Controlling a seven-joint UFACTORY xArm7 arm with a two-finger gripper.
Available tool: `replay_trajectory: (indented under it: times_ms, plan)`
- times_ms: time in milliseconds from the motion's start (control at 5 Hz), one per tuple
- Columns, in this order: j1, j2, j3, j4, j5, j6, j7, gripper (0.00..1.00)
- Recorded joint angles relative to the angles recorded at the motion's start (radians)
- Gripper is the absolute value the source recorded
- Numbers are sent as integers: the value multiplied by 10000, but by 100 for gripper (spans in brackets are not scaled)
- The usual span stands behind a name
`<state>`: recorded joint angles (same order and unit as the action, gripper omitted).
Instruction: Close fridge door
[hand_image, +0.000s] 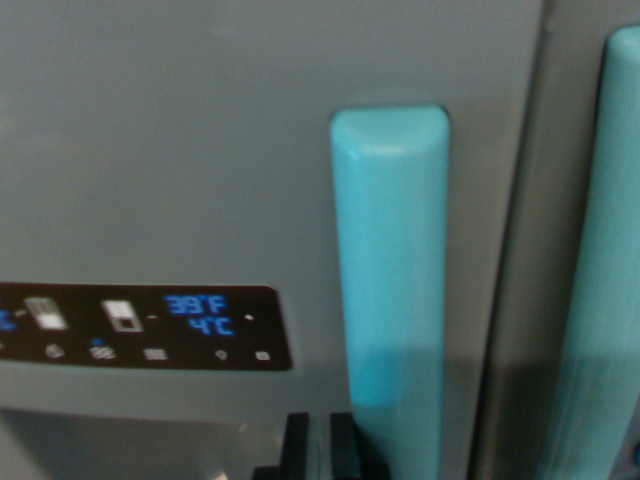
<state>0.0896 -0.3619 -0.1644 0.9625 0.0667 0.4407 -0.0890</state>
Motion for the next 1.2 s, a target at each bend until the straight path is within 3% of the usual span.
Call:
replay_trajectory:
  times_ms: [200, 400, 600, 800, 1200]
  plan:
    - [0, 0, 0, 0, 0, 0, 0, 100]
    - [0, 323, -45, 255, 0, 0, 0, 100]
    - [0, 323, -45, 255, 0, 0, 0, 100]
    - [0, 522, -75, 433, 0, 0, 0, 100]
    - [0, 529, -85, 440, 0, 0, 0, 100]
